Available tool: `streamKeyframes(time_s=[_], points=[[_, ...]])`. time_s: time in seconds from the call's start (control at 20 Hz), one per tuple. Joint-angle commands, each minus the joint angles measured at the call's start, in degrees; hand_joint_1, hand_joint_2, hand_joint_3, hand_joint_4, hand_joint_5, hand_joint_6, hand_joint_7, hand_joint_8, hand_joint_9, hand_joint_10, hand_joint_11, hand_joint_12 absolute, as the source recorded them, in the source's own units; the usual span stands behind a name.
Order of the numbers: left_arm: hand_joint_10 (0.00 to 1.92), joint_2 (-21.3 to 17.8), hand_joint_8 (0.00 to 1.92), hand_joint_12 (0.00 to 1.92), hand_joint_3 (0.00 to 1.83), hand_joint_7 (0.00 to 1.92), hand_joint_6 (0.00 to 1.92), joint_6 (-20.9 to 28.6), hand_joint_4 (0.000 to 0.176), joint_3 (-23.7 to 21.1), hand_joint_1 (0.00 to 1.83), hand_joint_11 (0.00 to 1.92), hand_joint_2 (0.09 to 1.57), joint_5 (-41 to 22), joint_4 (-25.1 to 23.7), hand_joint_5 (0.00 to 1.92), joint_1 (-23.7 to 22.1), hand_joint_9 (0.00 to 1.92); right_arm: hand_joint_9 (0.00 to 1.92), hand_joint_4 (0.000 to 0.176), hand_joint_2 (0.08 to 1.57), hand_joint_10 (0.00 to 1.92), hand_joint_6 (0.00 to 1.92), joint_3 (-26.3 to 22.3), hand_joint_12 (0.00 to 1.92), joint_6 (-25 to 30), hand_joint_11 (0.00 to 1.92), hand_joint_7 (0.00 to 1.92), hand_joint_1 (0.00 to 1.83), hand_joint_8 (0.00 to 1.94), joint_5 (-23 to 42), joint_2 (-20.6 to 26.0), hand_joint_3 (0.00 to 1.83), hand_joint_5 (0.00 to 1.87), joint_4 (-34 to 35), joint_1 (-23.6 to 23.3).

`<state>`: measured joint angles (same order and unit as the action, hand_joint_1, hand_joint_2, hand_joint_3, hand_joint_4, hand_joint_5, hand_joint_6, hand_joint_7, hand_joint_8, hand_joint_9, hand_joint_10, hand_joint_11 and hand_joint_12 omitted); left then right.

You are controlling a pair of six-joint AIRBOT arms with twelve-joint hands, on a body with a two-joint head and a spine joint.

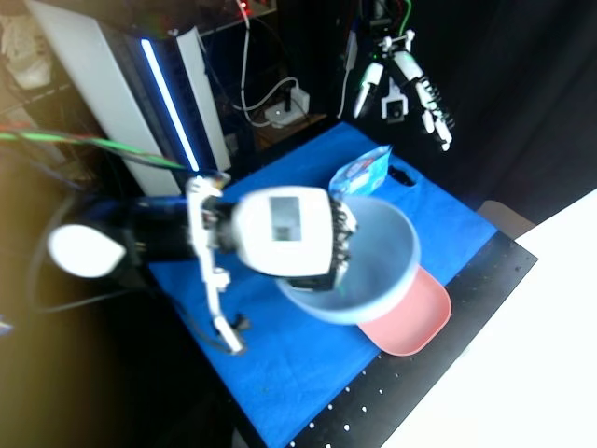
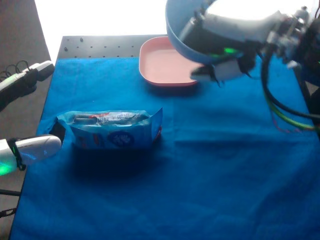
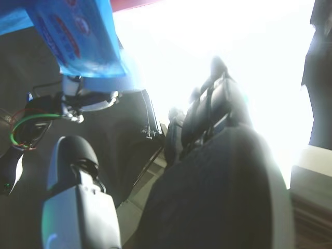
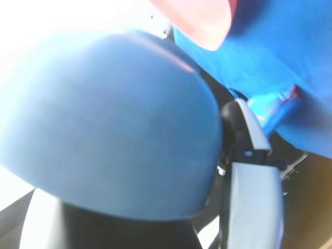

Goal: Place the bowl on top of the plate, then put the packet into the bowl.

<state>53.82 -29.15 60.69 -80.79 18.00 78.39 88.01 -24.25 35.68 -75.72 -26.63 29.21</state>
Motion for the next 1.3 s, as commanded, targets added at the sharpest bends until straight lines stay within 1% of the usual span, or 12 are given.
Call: streamKeyframes(time_s=[0.0, 0.15, 0.35, 0.4, 0.45, 0.5, 0.6, 0.75, 0.9, 0.95, 1.0, 1.25], points=[[0.00, 0.28, 0.00, 0.38, 0.00, 0.04, 0.00, 0.41, 0.119, 0.44, 0.68, 0.00, 0.99, -7.03, 0.43, 0.10, -0.45, 0.02, 1.48, 0.058, 1.26, 1.92, 1.92, 0.56, 1.92, -0.15, 1.50, 1.35, 1.35, 1.94, 6.30, -0.78, 0.08, 1.10, 2.74, -1.39], [0.00, 0.40, 0.00, 0.27, 0.00, 0.01, 0.00, 0.42, 0.100, 0.66, 0.73, 0.00, 0.97, -6.72, 0.26, 0.00, -0.90, 0.03, 1.52, 0.060, 1.38, 1.92, 1.92, 3.44, 1.92, -0.15, 1.56, 1.37, 1.38, 1.94, 5.64, -4.45, 0.06, 1.14, 5.06, -1.98], [0.00, 0.45, 0.00, 0.21, 0.00, 0.02, 0.00, 0.41, 0.130, 1.00, 0.73, 0.00, 0.94, -6.35, -0.17, 0.00, -1.49, 0.04, 1.46, 0.053, 1.29, 1.92, 1.92, 7.55, 1.92, -0.15, 1.56, 1.28, 1.68, 1.94, 1.45, -9.13, 0.03, 1.13, 7.07, -2.14], [0.00, 0.53, 0.00, 0.26, 0.00, 0.03, 0.00, 0.41, 0.130, 1.13, 0.71, 0.00, 0.94, -6.12, -0.44, 0.00, -2.00, 0.05, 1.46, 0.010, 0.84, 1.92, 1.92, 8.81, 1.92, -0.15, 1.53, 0.92, 1.44, 1.94, 0.33, -10.36, 1.03, 1.22, 7.60, -2.12], [0.00, 0.68, 0.00, 0.23, 0.00, 0.02, 0.00, 0.41, 0.120, 1.30, 0.72, 0.00, 0.94, -5.88, -0.70, 0.00, -2.36, 0.05, 1.45, 0.012, 0.63, 1.92, 1.92, 9.48, 1.92, -0.15, 1.52, 0.93, 1.40, 1.94, -0.63, -10.92, 1.44, 1.25, 7.74, -2.12], [0.00, 0.80, 0.00, 0.23, 0.00, 0.02, 0.00, 0.41, 0.125, 1.45, 0.71, 0.00, 0.94, -5.58, -0.94, 0.00, -2.73, 0.05, 1.41, 0.030, 0.89, 1.92, 1.92, 9.89, 1.92, -0.15, 1.44, 1.19, 1.54, 1.94, -1.67, -11.31, 1.02, 1.17, 7.76, -2.11], [0.00, 0.97, 0.00, 0.23, 0.00, 0.02, 0.00, 0.47, 0.124, 1.66, 0.72, 0.00, 0.94, -5.18, -1.37, 0.00, -3.33, 0.05, 1.36, 0.031, 0.76, 1.92, 1.92, 10.83, 1.92, -0.15, 1.39, 0.90, 1.40, 1.94, -3.32, -12.31, 1.22, 1.12, 7.75, -2.08], [0.00, 0.98, 0.00, 0.24, 0.00, 0.03, 0.00, 0.53, 0.133, 1.70, 0.73, 0.00, 0.95, -5.17, -1.43, 0.00, -3.37, 0.05, 1.19, 0.000, 1.22, 1.92, 1.90, 12.03, 1.92, -0.15, 1.16, 1.12, 1.59, 1.94, -5.56, -12.94, 0.43, 1.02, 7.74, -1.16], [0.00, 1.04, 0.00, 0.22, 0.00, 0.03, 0.00, 0.54, 0.117, 1.70, 0.74, 0.00, 0.95, -5.11, -1.43, 0.00, -3.37, 0.04, 1.03, 0.000, 1.35, 1.67, 1.47, 12.20, 1.76, -0.13, 0.98, 1.05, 1.57, 1.50, -6.26, -13.00, 0.25, 1.01, 7.71, -0.82], [0.00, 1.06, 0.00, 0.19, 0.00, 0.03, 0.00, 0.54, 0.117, 1.71, 0.75, 0.00, 0.95, -5.10, -1.43, 0.00, -3.37, 0.03, 1.07, 0.000, 1.44, 1.21, 0.95, 12.19, 1.48, -0.13, 0.94, 1.11, 1.38, 0.98, -6.27, -13.00, 0.08, 1.02, 7.67, -0.78], [0.01, 1.12, 0.00, 0.18, 0.00, 0.03, 0.00, 0.54, 0.126, 1.73, 0.74, 0.00, 0.96, -5.12, -1.43, 0.00, -3.37, 0.04, 1.07, 0.000, 1.45, 1.21, 0.67, 12.16, 1.51, -0.12, 0.97, 1.12, 1.31, 0.82, -6.27, -13.00, 0.02, 1.04, 7.60, -0.75], [0.00, 1.45, 0.00, 0.18, 0.00, 0.01, 0.00, 0.62, 0.096, 1.85, 0.74, 0.00, 0.98, -5.11, -1.41, 0.00, -3.37, 0.02, 0.99, 0.000, 1.43, 1.40, 0.03, 11.18, 1.67, -0.07, 0.98, 1.02, 1.21, 0.94, -6.25, -12.66, 0.00, 1.08, 6.83, -0.51]])
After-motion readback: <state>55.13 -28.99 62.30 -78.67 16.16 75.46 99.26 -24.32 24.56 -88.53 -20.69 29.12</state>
